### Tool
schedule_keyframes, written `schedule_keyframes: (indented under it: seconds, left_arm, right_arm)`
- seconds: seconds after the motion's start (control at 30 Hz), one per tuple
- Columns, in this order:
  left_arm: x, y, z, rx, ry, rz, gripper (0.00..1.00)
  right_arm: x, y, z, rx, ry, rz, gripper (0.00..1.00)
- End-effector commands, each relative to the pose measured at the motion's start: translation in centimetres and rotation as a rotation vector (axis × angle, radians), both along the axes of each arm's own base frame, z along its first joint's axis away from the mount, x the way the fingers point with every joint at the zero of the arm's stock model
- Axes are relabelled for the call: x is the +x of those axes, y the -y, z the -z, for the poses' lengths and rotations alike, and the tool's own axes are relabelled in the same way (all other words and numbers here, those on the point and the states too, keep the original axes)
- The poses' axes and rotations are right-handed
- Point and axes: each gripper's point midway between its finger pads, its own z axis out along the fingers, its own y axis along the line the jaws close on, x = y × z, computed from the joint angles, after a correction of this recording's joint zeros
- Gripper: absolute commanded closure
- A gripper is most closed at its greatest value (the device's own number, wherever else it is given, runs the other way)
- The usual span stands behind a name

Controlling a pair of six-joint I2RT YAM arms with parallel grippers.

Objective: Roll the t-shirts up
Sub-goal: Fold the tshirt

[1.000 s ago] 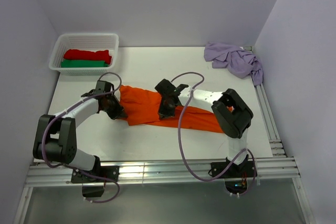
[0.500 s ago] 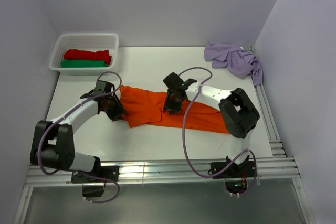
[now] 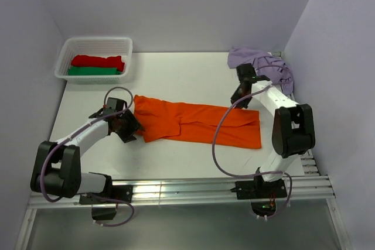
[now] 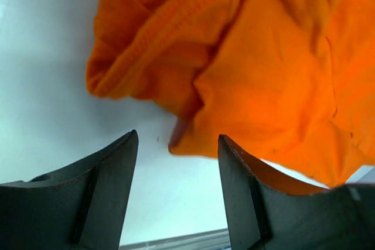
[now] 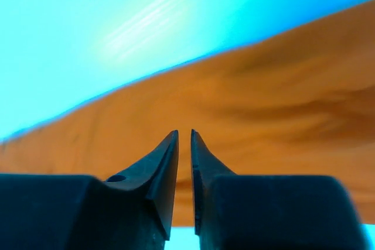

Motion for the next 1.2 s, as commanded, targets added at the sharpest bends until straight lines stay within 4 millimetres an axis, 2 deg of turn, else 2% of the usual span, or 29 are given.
schedule_keyframes:
  seconds: [0.0,0.07,0.13,0.2,0.33,0.53,0.57,0.67,0.7,0.77,0.8,0.87,0.9,0.97,1.0,1.07,1.1,1.17]
  left_arm:
    - [2.3,0.6,0.4,-0.027,0.058,-0.041,0.39]
    - [2.7,0.6,1.2,-0.012,0.053,-0.042,0.4]
    - [3.2,0.7,1.9,0.003,0.044,-0.043,0.42]
    - [3.6,0.7,2.6,0.017,0.033,-0.042,0.45]
    - [4.6,0.7,3.4,0.047,0.025,-0.04,0.51]
    - [6.8,0.7,4.4,0.088,0.021,-0.029,0.73]
    - [7.3,0.8,4.4,0.095,0.024,-0.024,0.82]
    - [9.2,0.8,4.7,0.136,0.033,-0.005,0.96]
    - [10.7,1.1,4.6,0.148,0.047,0.011,0.99]
    - [12.1,1.3,4.7,0.164,0.05,0.026,1.0]
    - [13.9,1.7,4.7,0.169,0.067,0.043,1.0]
    - [15.5,2.2,4.7,0.183,0.08,0.073,1.0]
    - [17.3,2.7,4.7,0.184,0.097,0.083,1.0]
    - [18.9,3.3,4.9,0.189,0.12,0.124,1.0]
    - [20.5,3.9,5.1,0.186,0.134,0.136,1.0]
    - [21.5,4.5,5.7,0.192,0.133,0.183,1.0]
    - [23.2,5.1,5.9,0.195,0.15,0.196,1.0]
    - [24.5,6.0,6.2,0.195,0.164,0.242,1.0]
  right_arm:
    - [-0.1,5.3,0.3,-0.121,-0.031,0.076,0.86]
    - [-0.1,6.7,1.2,-0.142,-0.061,0.107,0.87]
    - [-0.1,8.0,2.1,-0.146,-0.085,0.132,0.96]
    - [-0.7,8.6,3.2,-0.157,-0.127,0.139,1.0]
    - [-2.0,8.8,4.7,-0.164,-0.17,0.147,1.0]
    - [-5.4,9.0,7.1,-0.173,-0.261,0.177,1.0]
    - [-5.6,9.1,7.0,-0.175,-0.26,0.186,1.0]
    - [-7.0,8.8,6.9,-0.157,-0.262,0.201,1.0]
    - [-7.5,8.2,6.6,-0.13,-0.257,0.196,1.0]
    - [-9.2,7.6,7.1,-0.113,-0.285,0.183,1.0]
    - [-9.7,6.7,6.8,-0.105,-0.277,0.16,1.0]
    - [-11.2,5.6,6.8,-0.107,-0.298,0.141,1.0]
    - [-11.4,5.0,6.4,-0.104,-0.29,0.127,1.0]
    - [-12.6,2.9,6.2,-0.098,-0.308,0.075,1.0]
    - [-13.1,2.2,6.1,-0.097,-0.318,0.056,1.0]
    - [-14.3,-0.1,6.0,-0.081,-0.333,-0.003,1.0]
    - [-14.8,-1.0,5.8,-0.074,-0.333,-0.025,1.0]
    - [-16.2,-3.9,5.6,-0.056,-0.341,-0.096,1.0]
